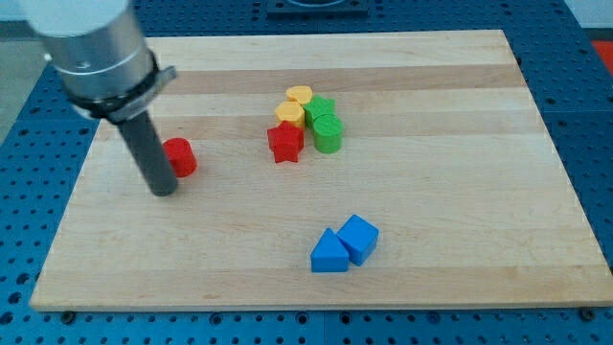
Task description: Move the red circle below the red star
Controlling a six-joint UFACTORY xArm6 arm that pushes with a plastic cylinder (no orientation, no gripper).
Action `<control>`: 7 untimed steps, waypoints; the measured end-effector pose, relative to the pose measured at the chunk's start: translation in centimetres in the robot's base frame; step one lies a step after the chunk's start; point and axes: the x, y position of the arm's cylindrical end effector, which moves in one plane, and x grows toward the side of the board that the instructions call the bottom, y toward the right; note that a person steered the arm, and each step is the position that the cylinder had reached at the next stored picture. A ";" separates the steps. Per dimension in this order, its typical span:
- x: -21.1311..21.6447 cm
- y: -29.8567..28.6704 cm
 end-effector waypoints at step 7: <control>-1.4 8.8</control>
